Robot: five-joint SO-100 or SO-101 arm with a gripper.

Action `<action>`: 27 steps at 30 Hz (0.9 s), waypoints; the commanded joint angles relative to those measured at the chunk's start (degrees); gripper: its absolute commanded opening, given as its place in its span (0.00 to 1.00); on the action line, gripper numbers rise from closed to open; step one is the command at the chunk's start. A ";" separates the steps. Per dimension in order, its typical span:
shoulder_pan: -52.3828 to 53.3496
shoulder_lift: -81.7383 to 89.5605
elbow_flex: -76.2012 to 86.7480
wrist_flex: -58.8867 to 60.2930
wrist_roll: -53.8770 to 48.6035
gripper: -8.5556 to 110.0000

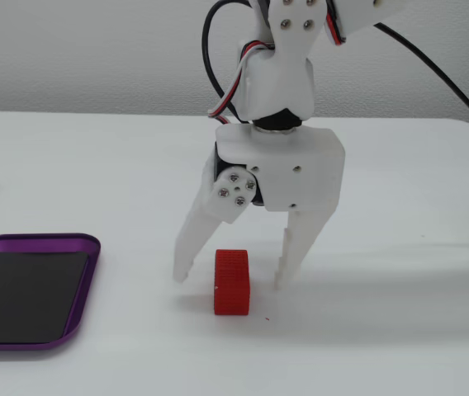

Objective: Pick up the cube and place it in the box.

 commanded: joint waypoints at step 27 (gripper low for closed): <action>0.79 13.97 -8.17 -10.90 -6.33 0.07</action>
